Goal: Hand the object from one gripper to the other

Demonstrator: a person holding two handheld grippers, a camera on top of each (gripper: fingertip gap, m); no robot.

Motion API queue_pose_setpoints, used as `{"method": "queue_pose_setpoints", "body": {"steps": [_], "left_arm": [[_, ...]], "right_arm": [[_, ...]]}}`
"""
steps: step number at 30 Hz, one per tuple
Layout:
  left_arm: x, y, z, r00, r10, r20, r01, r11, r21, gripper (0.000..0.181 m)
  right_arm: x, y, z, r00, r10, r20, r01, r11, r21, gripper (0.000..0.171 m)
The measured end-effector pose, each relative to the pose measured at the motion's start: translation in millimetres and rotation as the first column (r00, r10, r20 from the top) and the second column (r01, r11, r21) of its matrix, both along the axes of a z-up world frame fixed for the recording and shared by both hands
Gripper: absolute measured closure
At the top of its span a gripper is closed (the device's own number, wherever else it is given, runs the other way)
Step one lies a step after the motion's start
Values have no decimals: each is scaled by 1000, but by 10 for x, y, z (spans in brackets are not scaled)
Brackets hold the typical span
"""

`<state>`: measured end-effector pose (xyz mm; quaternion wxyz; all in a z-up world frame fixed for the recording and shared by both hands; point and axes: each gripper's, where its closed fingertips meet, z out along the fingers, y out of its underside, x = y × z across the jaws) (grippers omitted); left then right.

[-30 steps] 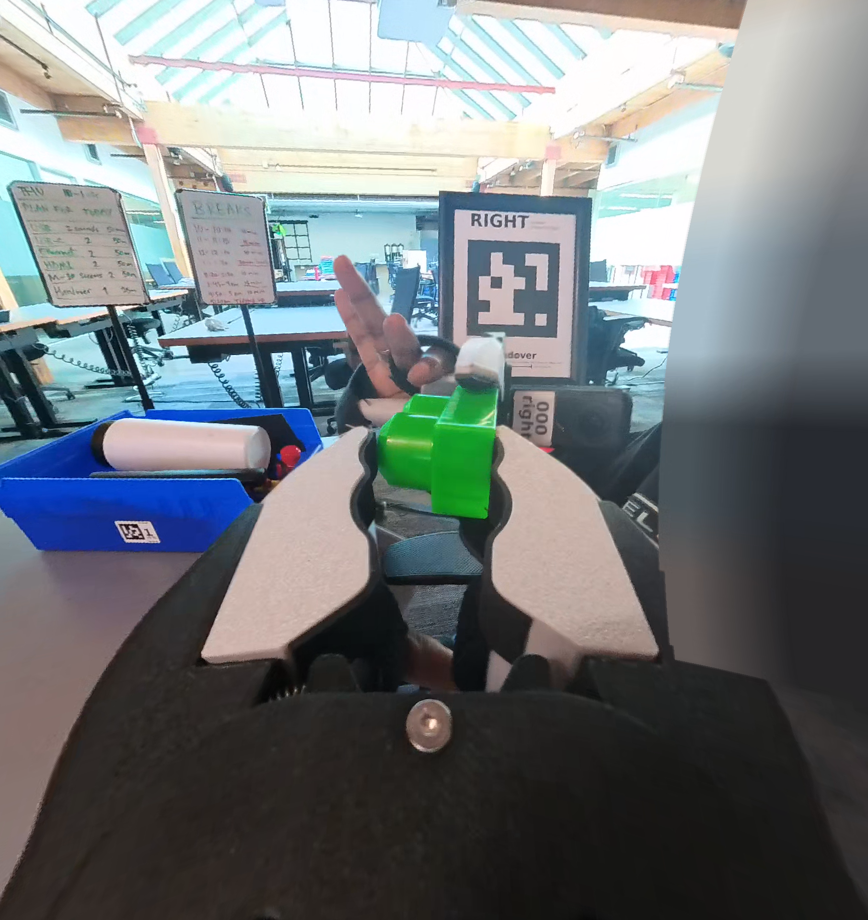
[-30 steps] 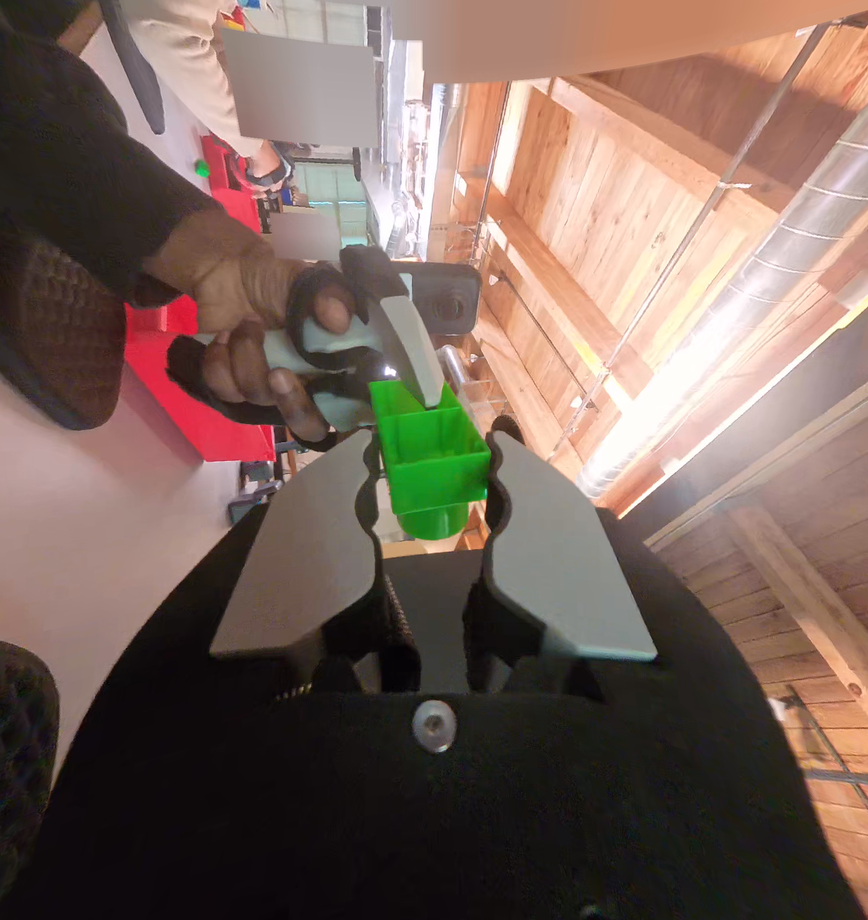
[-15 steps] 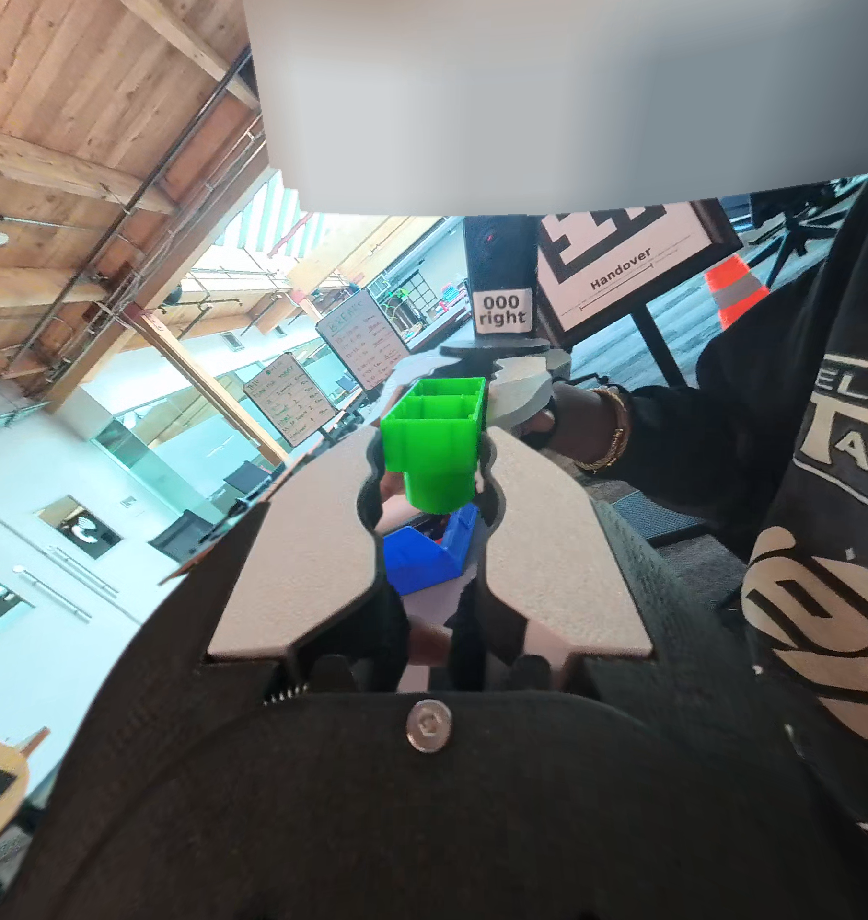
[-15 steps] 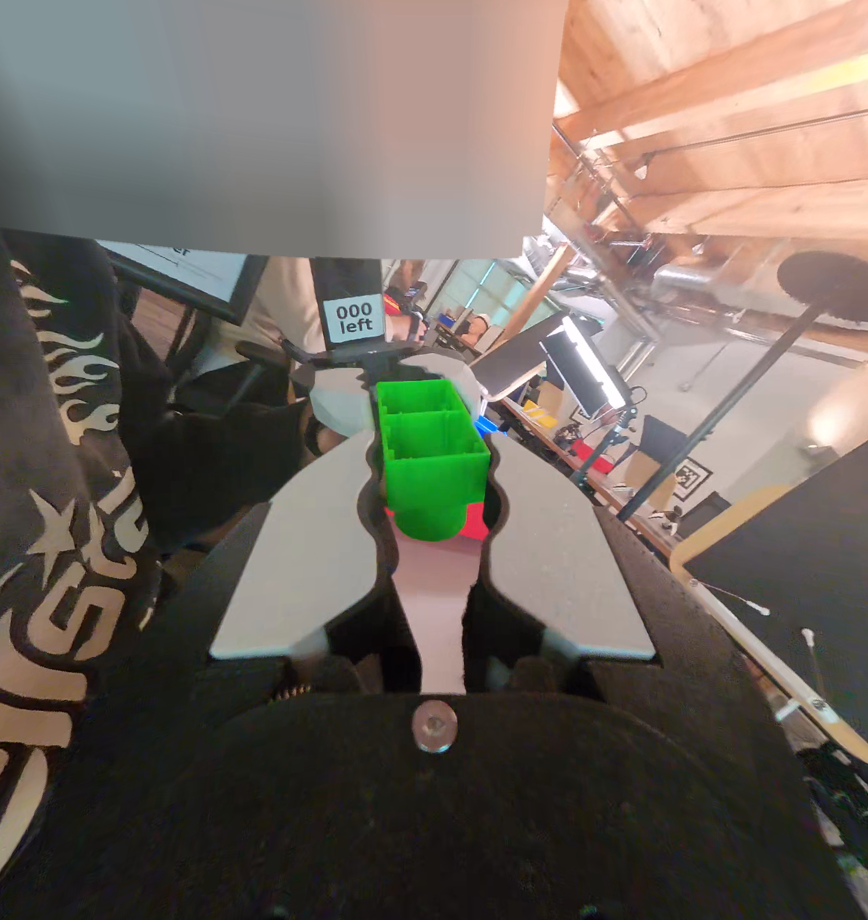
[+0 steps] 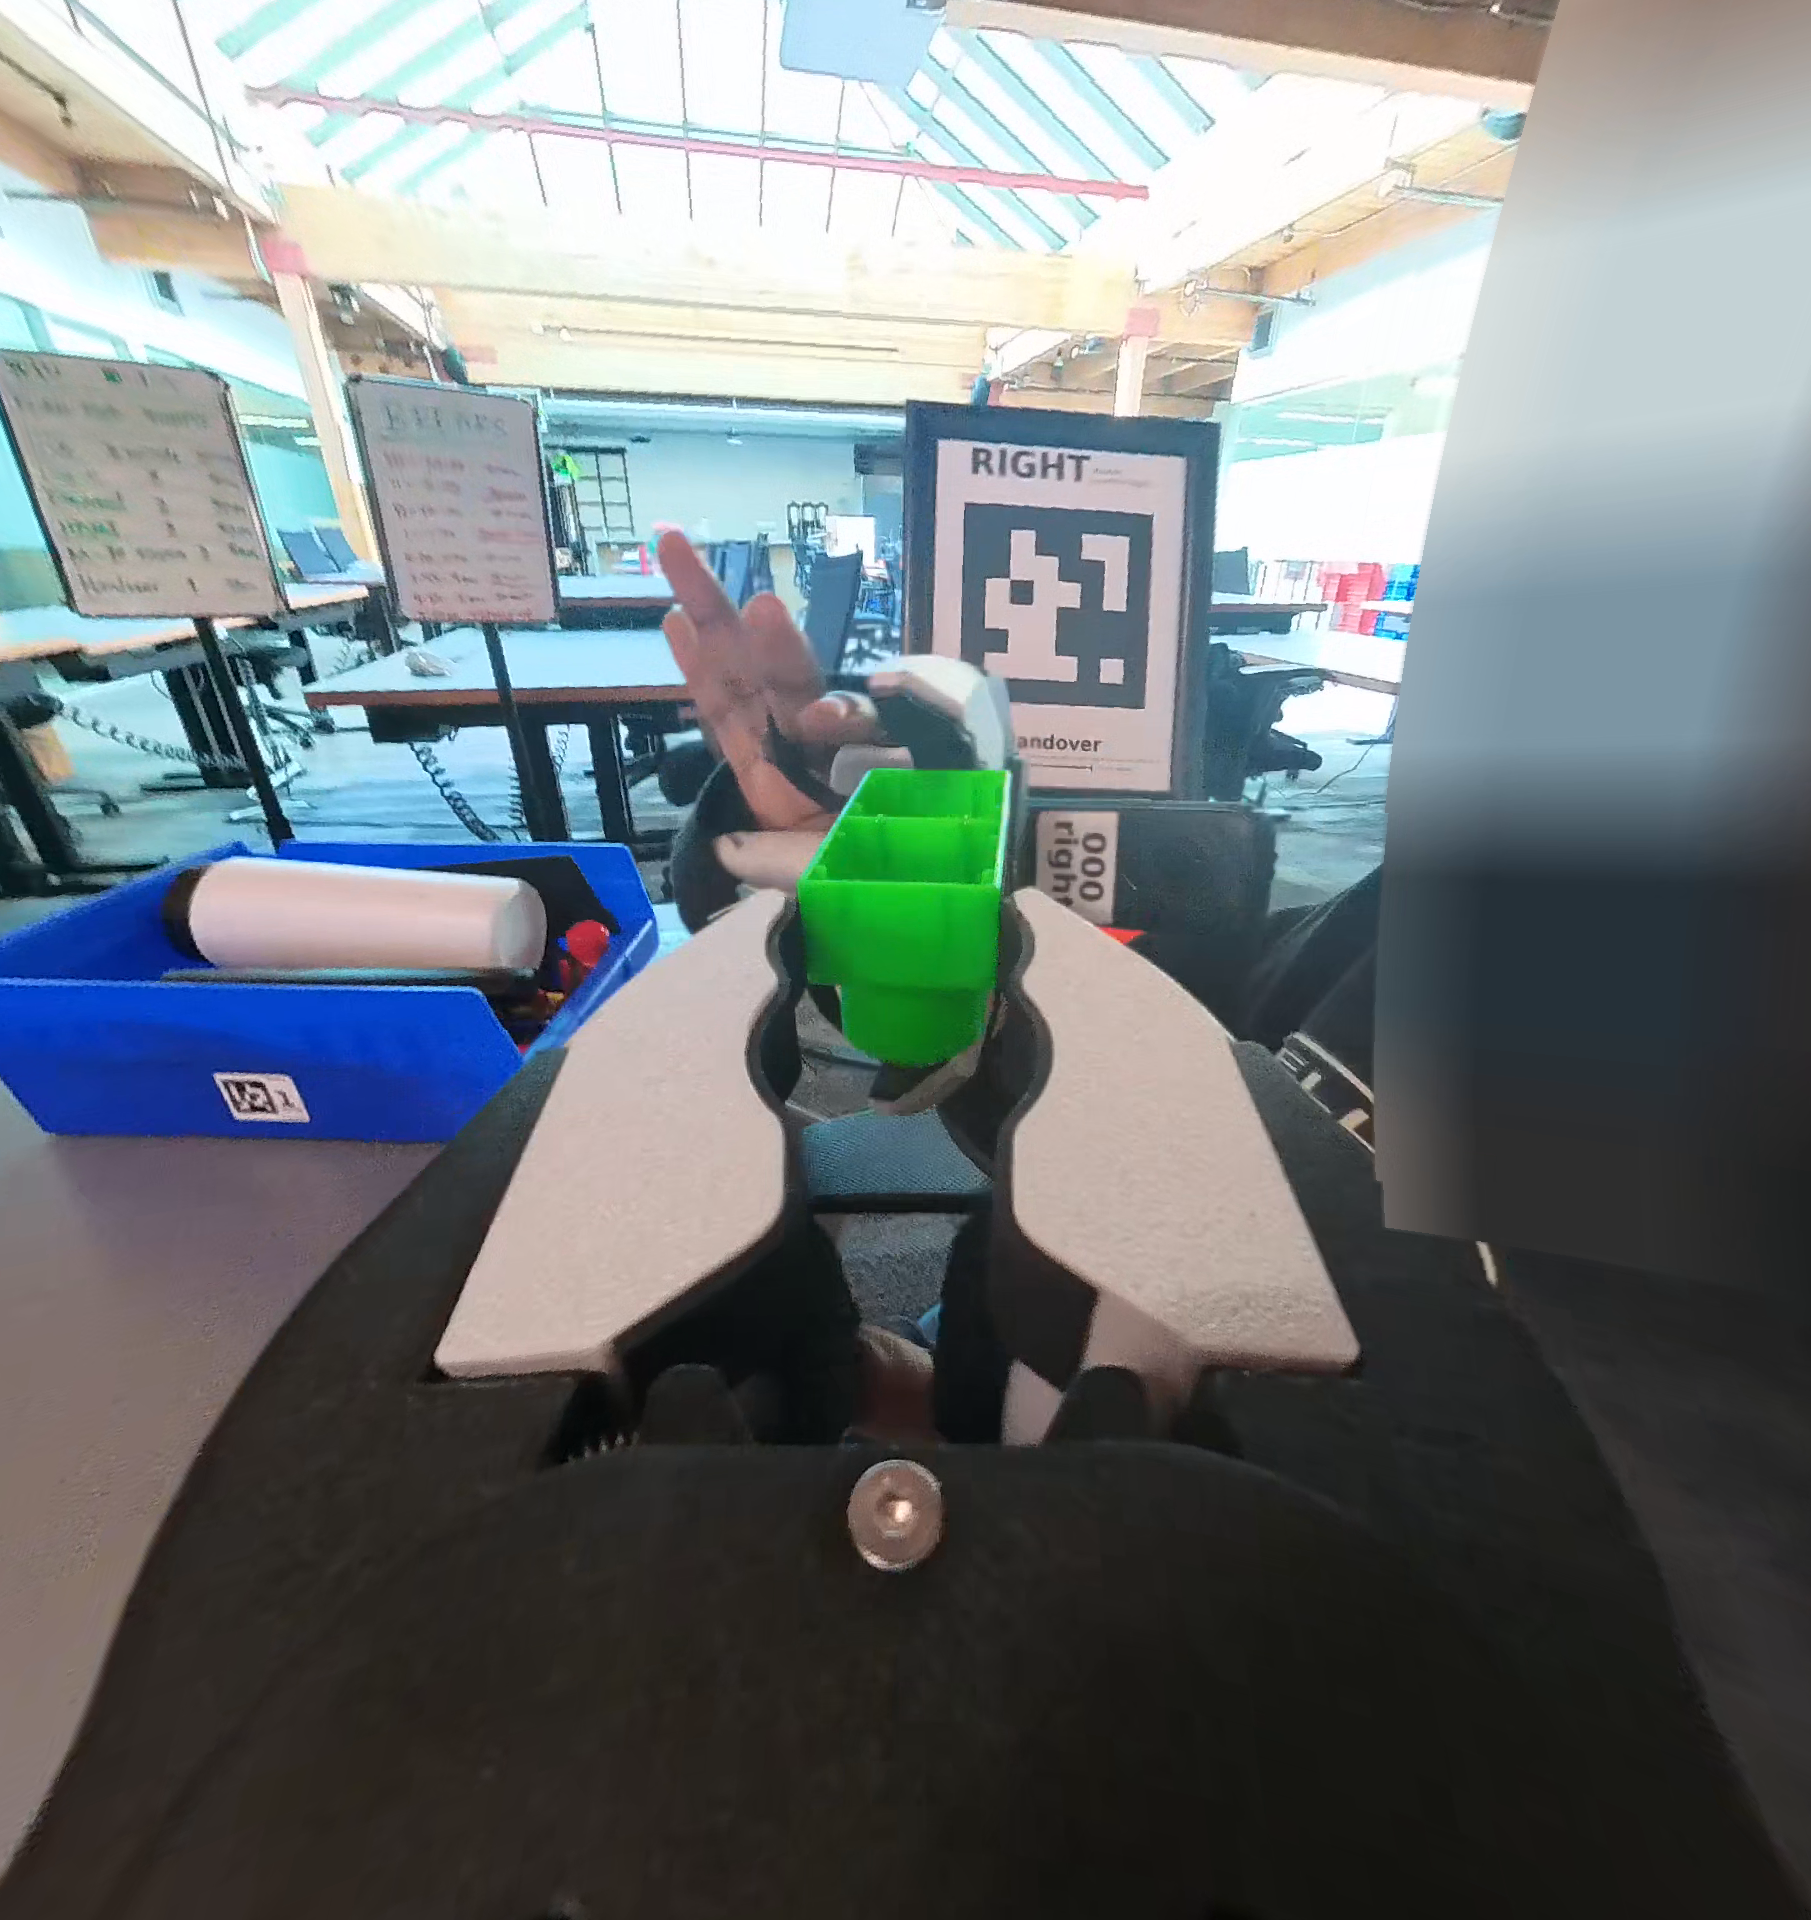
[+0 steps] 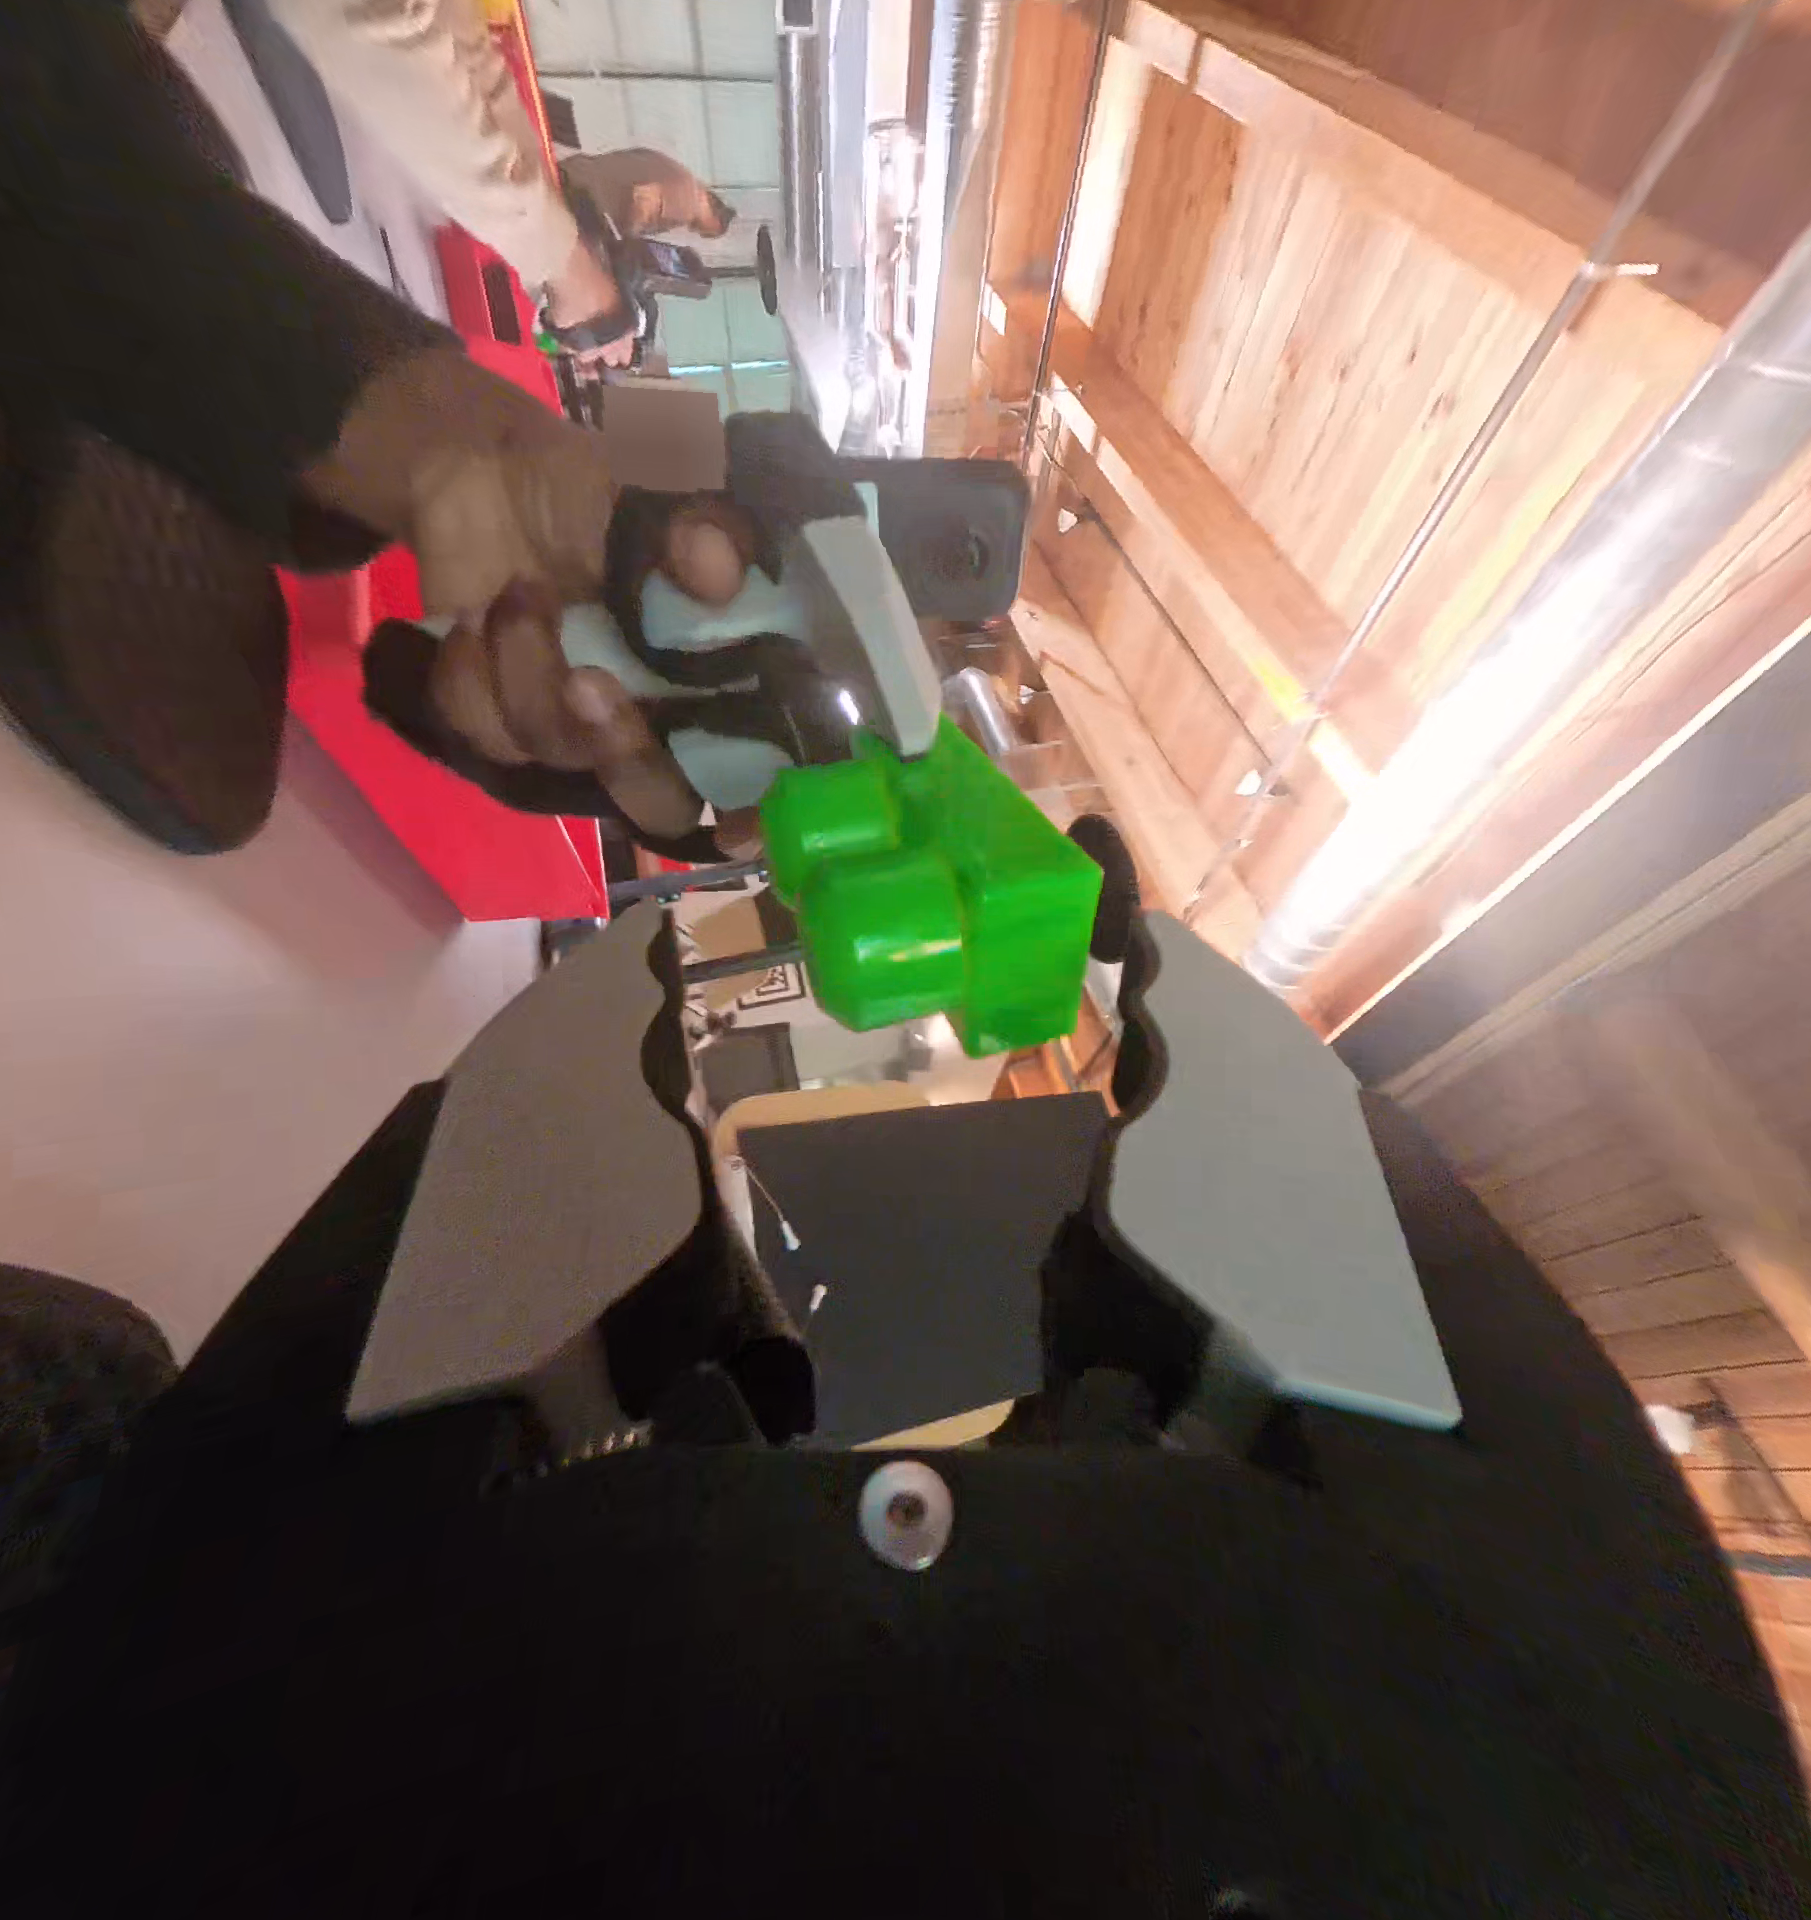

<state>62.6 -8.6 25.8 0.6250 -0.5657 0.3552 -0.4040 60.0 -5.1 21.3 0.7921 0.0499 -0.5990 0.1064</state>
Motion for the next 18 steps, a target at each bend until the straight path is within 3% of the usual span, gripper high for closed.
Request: {"method": "queue_pose_setpoints", "body": {"steps": [2,3,6,9,13,16,18], "left_arm": [[13,10,-35,1000,-4,-13,4,1000,-20,146],[22,2,-38,1000,-11,-15,11,1000,-19,146],[19,-3,-13,1000,-3,-15,3,1000,20,144],[-8,27,52,997,82,-17,-78,982,174,139],[-15,13,123,968,240,-68,-183,867,464,112],[41,-23,92,935,327,-136,-180,769,614,109],[88,-45,73,926,343,-158,-163,741,651,113]], "right_arm": [[-7,-31,-12,1000,3,-2,-3,1000,16,103],[-5,-25,-8,1000,-4,-7,4,1000,20,117],[3,-12,-10,1000,7,16,-7,1000,-9,123],[-9,30,30,998,38,46,-31,990,-141,122],[9,37,76,978,179,109,-122,909,-398,123],[14,-2,55,936,310,167,-164,803,-573,122],[15,-26,42,910,371,186,-172,745,-645,123]]}}
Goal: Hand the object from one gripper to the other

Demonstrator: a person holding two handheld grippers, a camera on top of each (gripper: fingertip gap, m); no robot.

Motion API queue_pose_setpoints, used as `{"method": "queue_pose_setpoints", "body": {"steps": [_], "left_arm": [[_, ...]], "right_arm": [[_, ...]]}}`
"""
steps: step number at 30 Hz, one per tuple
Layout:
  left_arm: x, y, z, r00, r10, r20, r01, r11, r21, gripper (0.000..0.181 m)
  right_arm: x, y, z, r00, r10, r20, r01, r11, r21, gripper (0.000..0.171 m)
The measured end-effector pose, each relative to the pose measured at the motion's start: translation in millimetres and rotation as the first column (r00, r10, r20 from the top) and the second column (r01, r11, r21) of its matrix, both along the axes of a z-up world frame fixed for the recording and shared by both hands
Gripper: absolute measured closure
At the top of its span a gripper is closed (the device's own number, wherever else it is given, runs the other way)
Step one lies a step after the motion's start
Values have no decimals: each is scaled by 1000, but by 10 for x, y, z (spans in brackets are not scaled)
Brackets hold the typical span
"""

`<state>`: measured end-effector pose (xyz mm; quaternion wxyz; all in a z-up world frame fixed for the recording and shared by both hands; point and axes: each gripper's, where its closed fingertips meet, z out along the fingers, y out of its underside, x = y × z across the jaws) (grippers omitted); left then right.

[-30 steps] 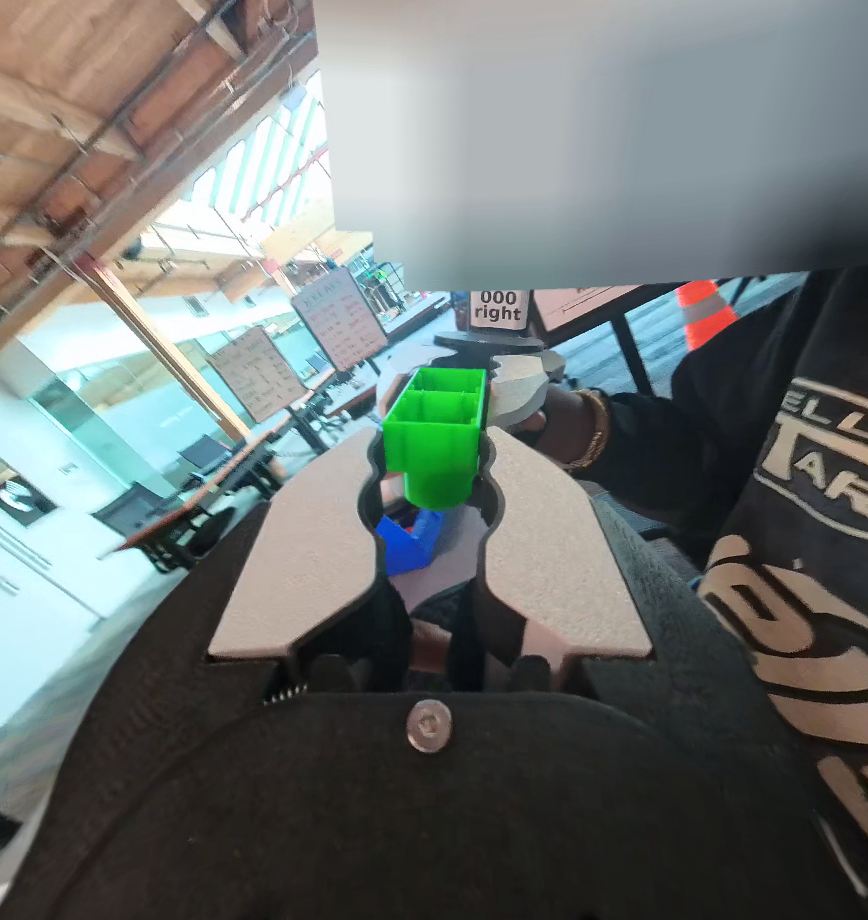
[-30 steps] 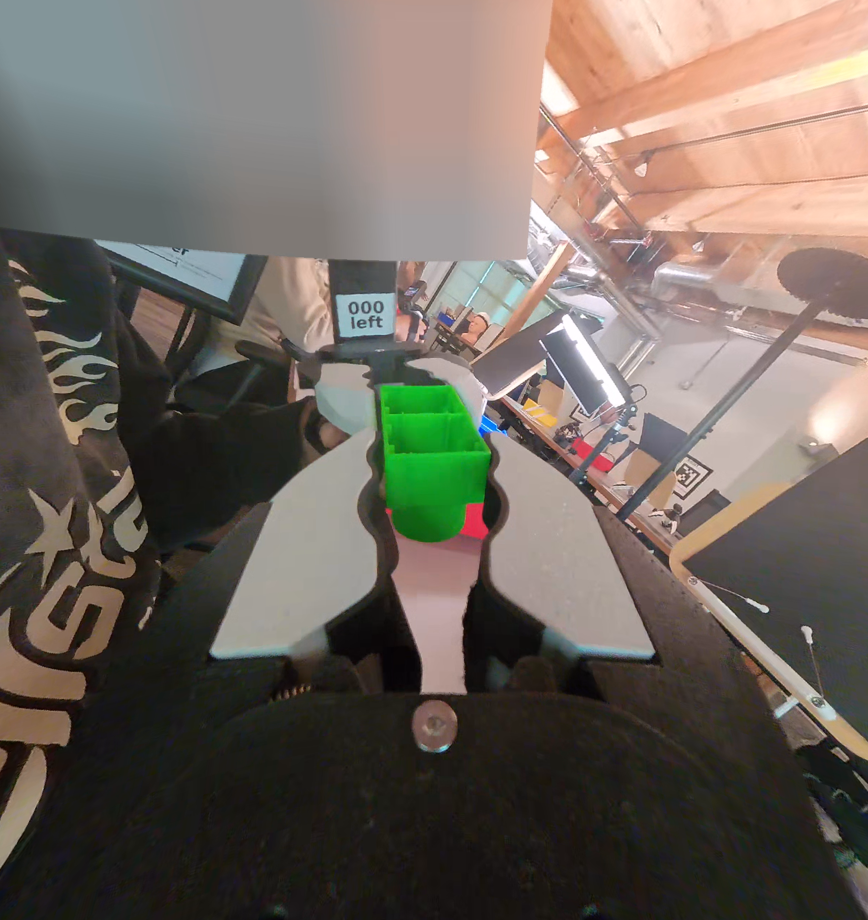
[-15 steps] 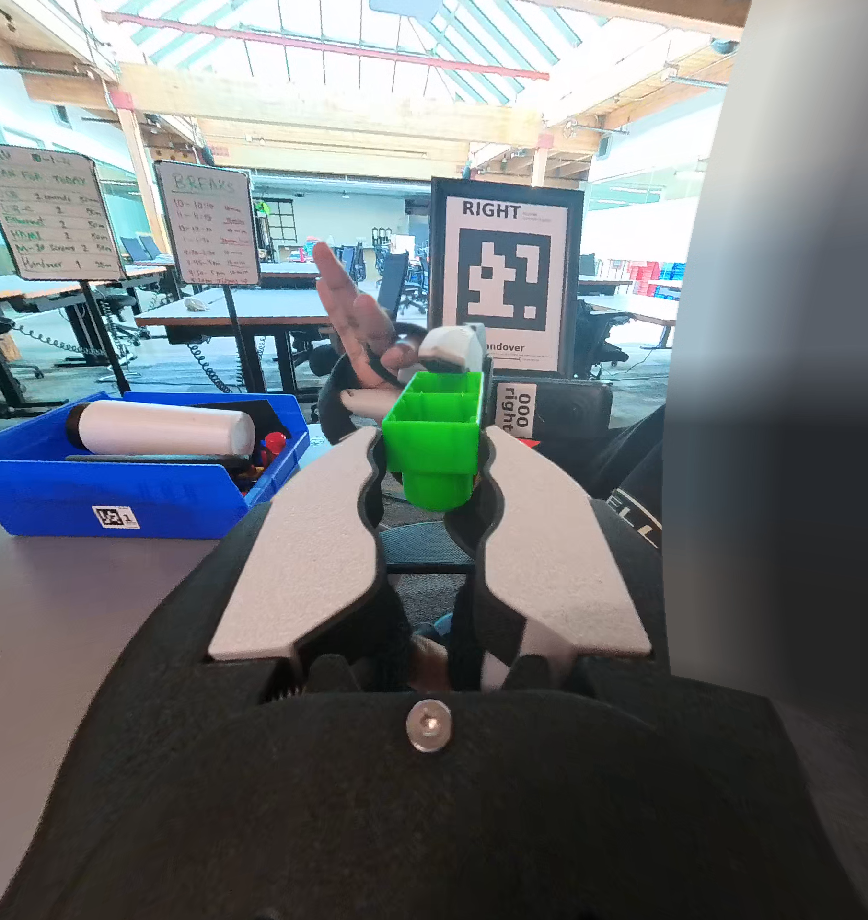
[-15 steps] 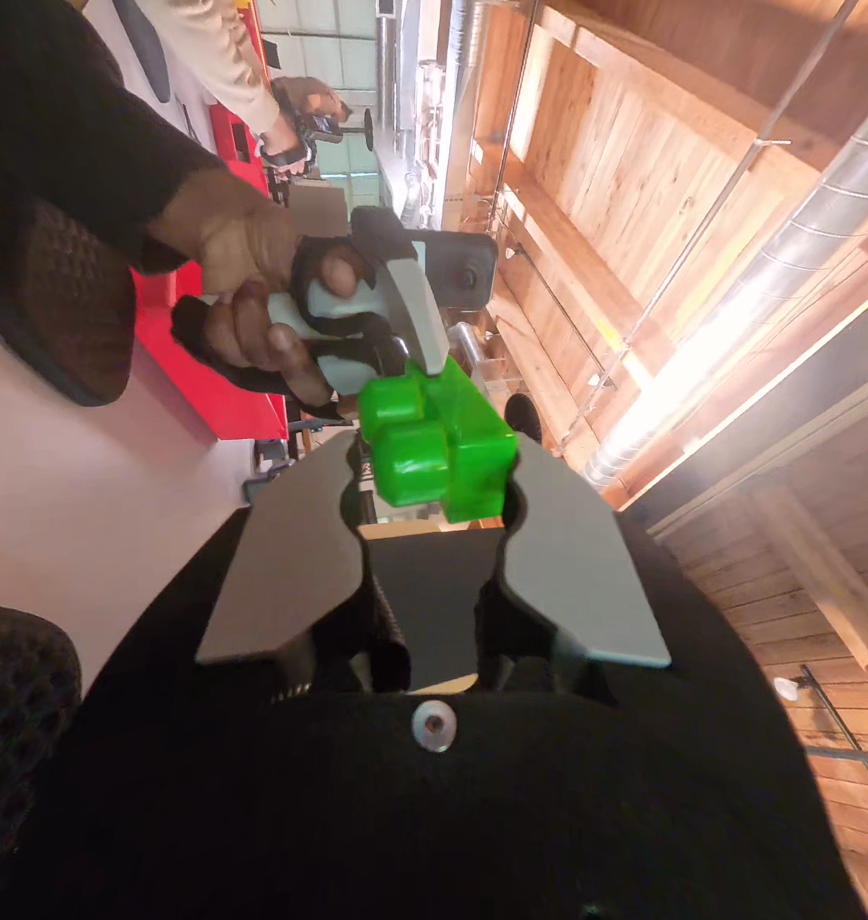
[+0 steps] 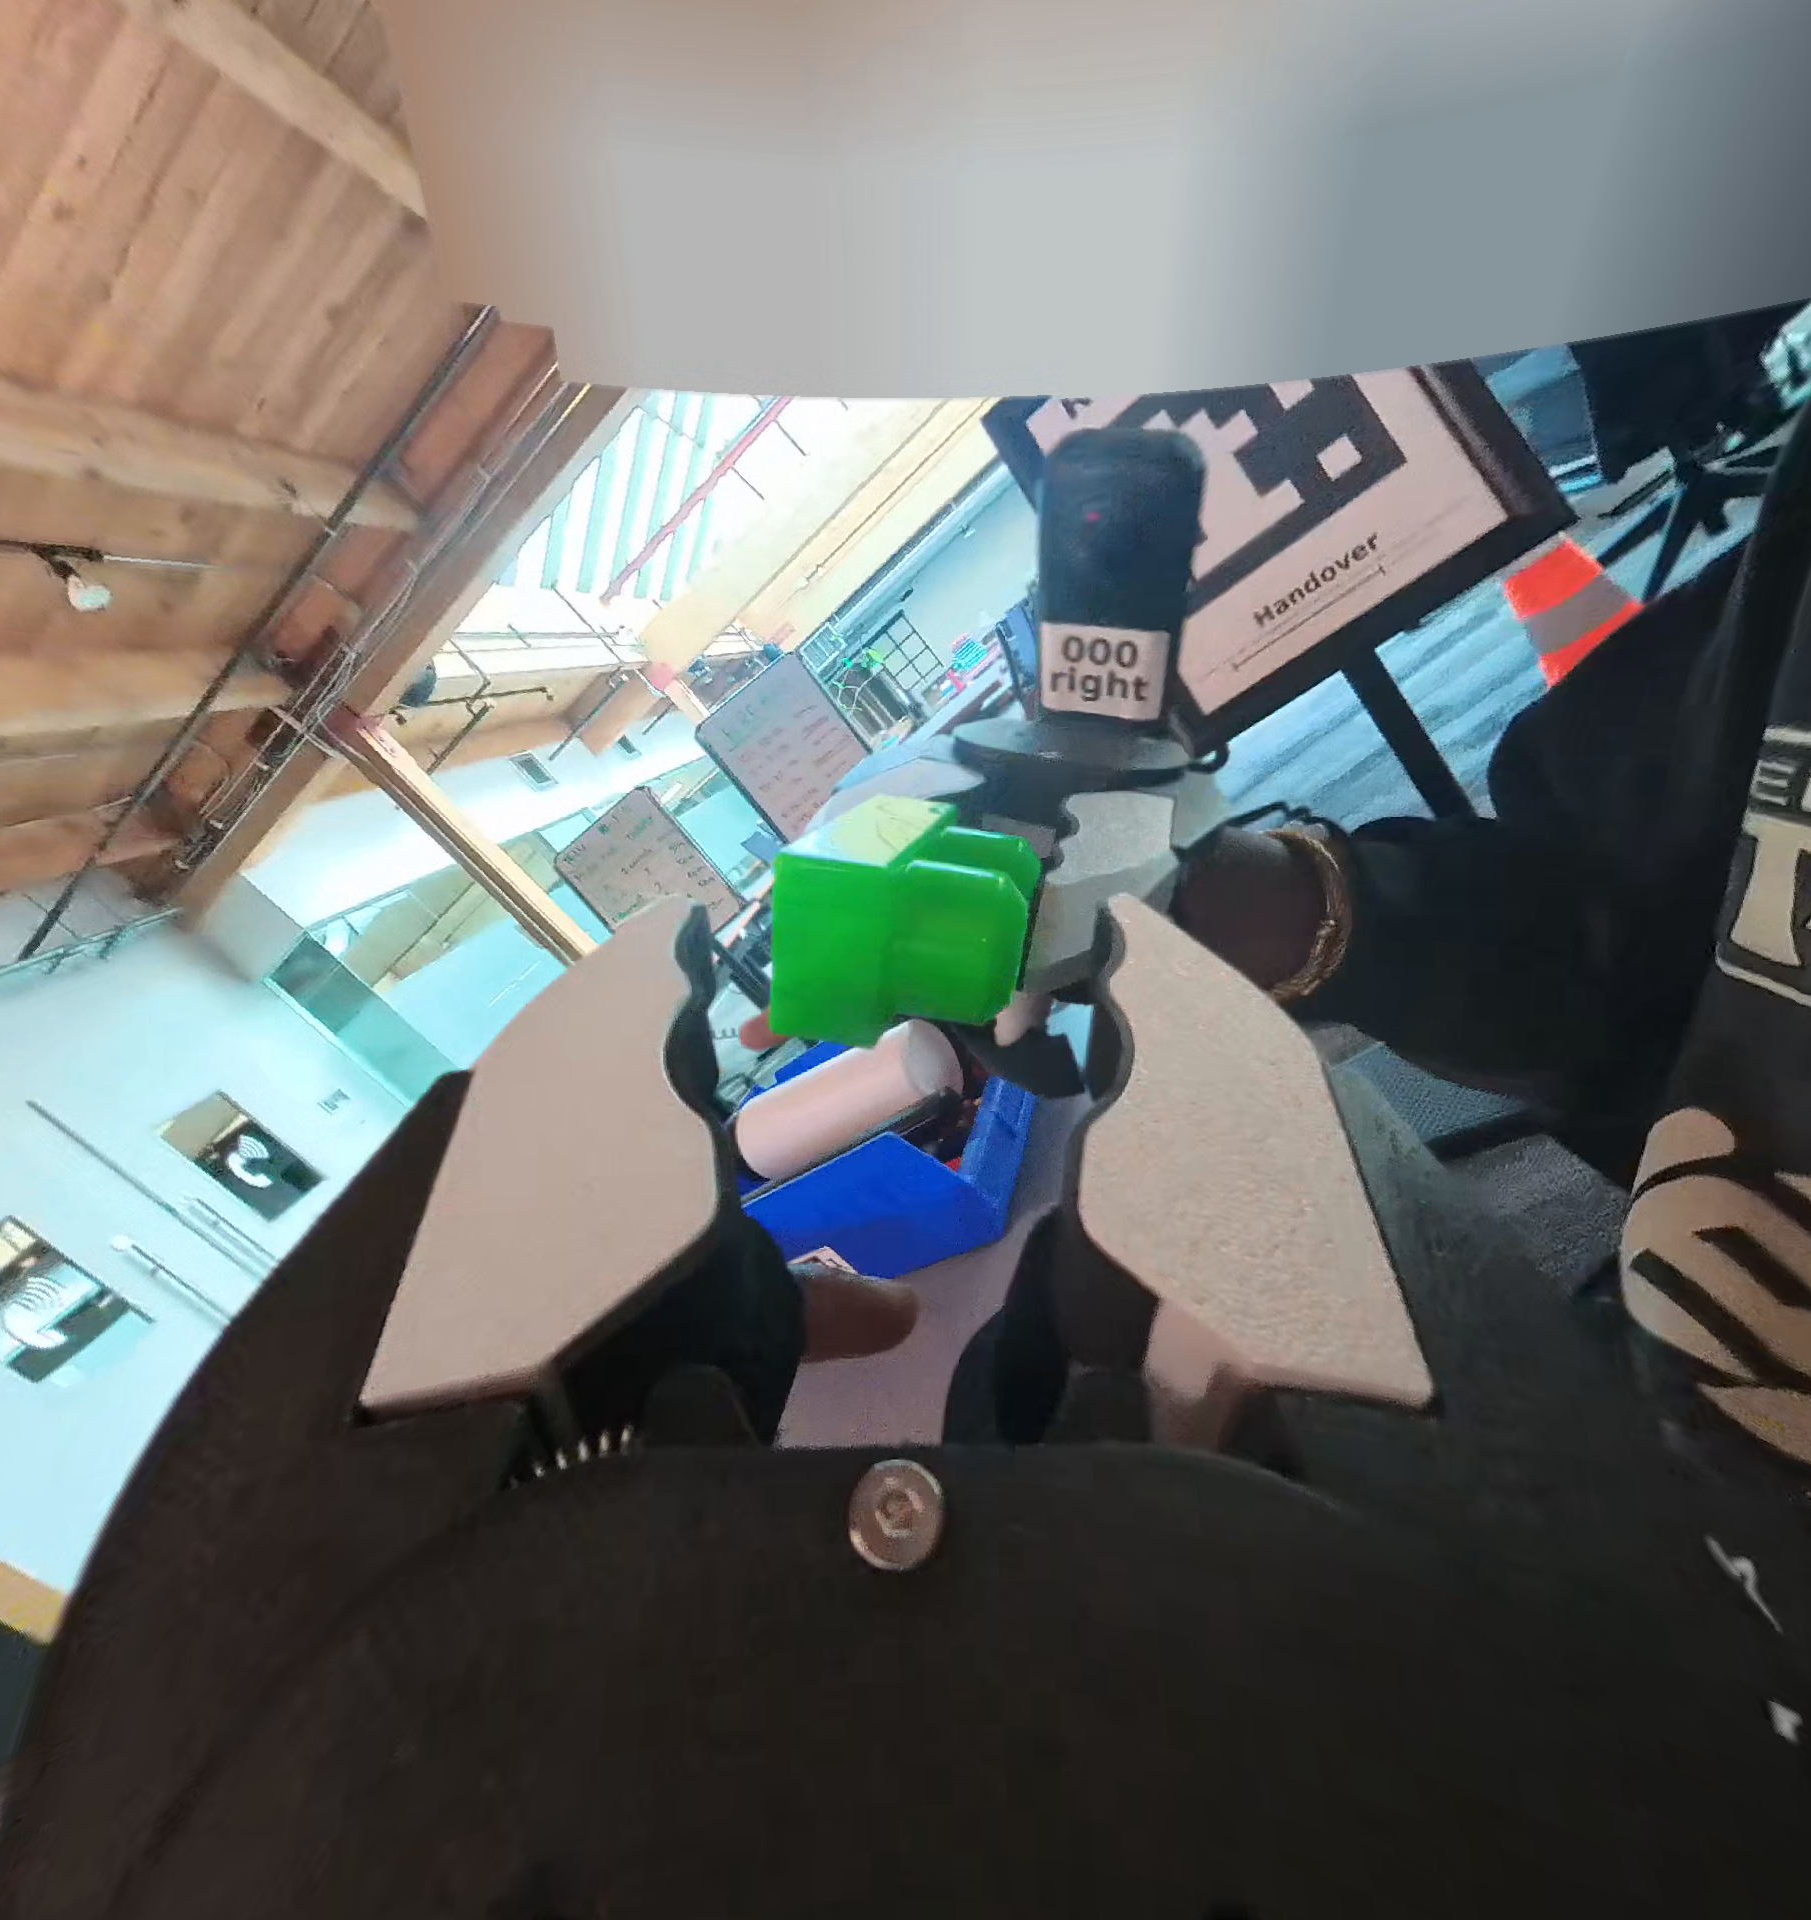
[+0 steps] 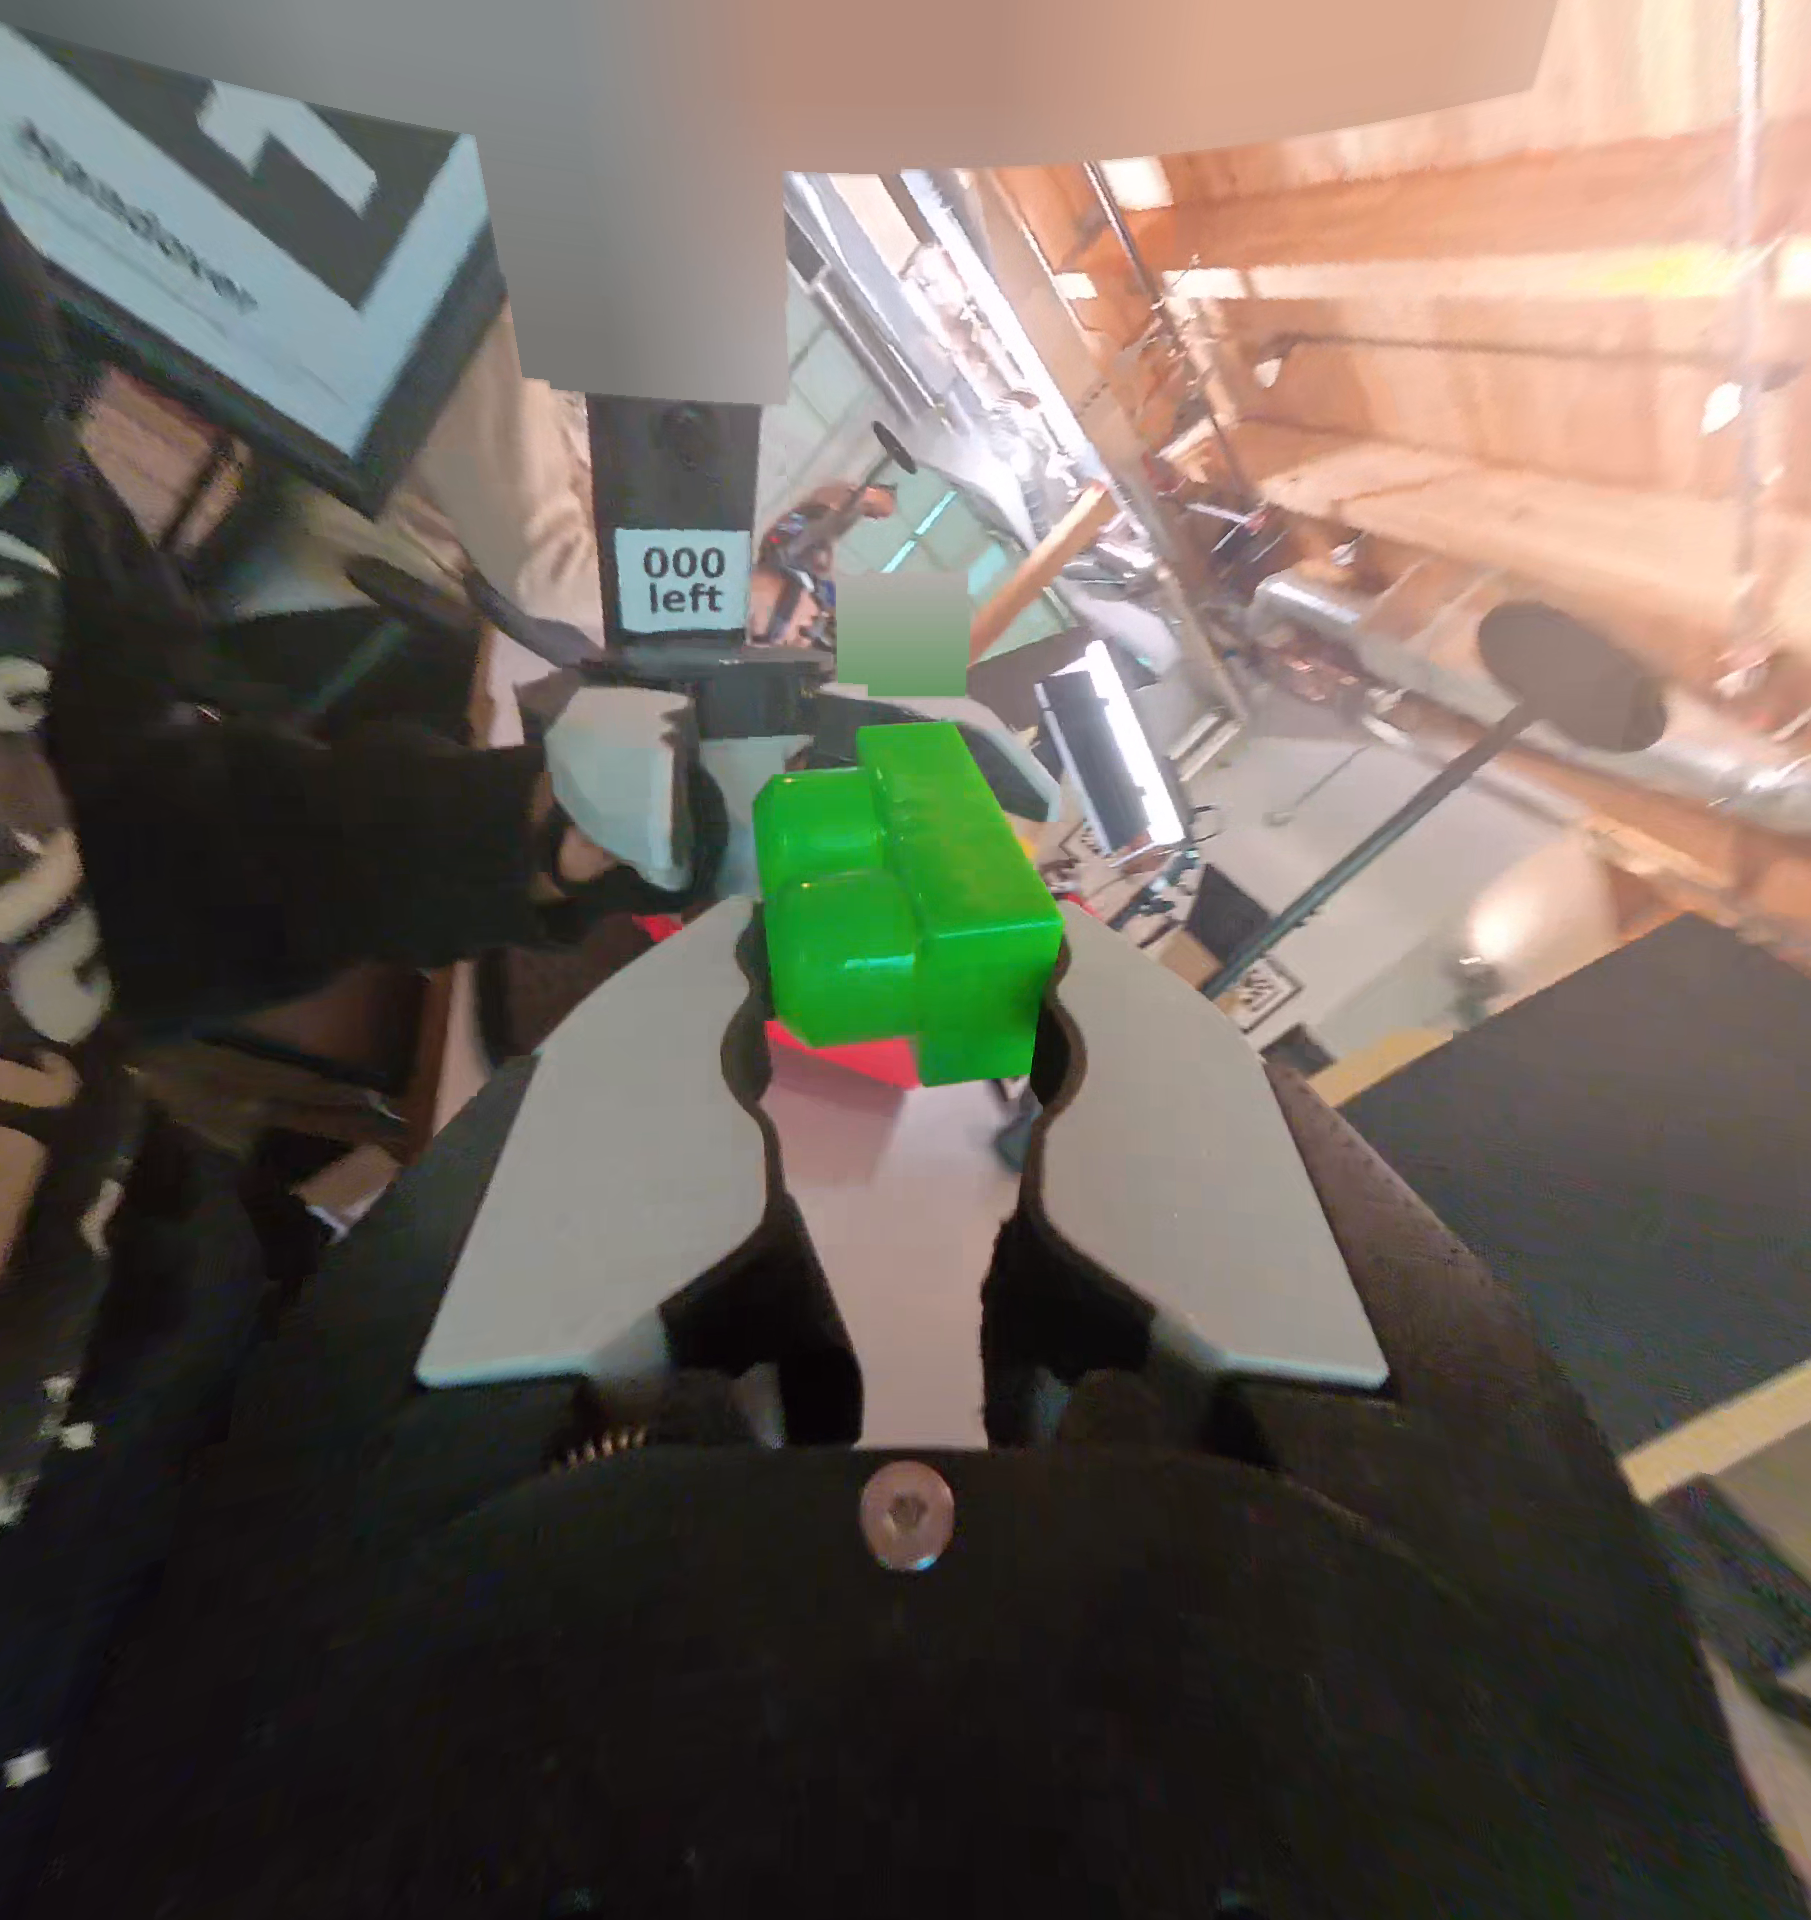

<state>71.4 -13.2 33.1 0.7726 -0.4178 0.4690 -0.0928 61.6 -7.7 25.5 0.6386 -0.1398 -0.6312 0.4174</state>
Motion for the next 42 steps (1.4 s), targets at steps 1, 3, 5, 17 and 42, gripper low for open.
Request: {"method": "queue_pose_setpoints", "body": {"steps": [1,3,5,17,42], "left_arm": [[13,5,-19,1000,6,-15,-6,1000,-4,120],[26,7,-39,1000,1,-24,-1,1000,-30,134],[16,6,-44,1000,-15,-17,13,998,-66,136],[-101,-43,49,906,-207,369,384,769,-511,136],[-65,23,43,988,-62,144,94,970,-224,134]], "right_arm": [[4,-12,-6,1000,21,18,-21,999,-29,123],[16,-33,-15,998,52,40,-50,997,-60,122],[19,-44,-19,997,59,43,-57,996,-63,123],[41,-24,49,895,-156,-418,375,770,516,91],[67,-39,64,992,123,-2,-122,983,-138,134]]}}
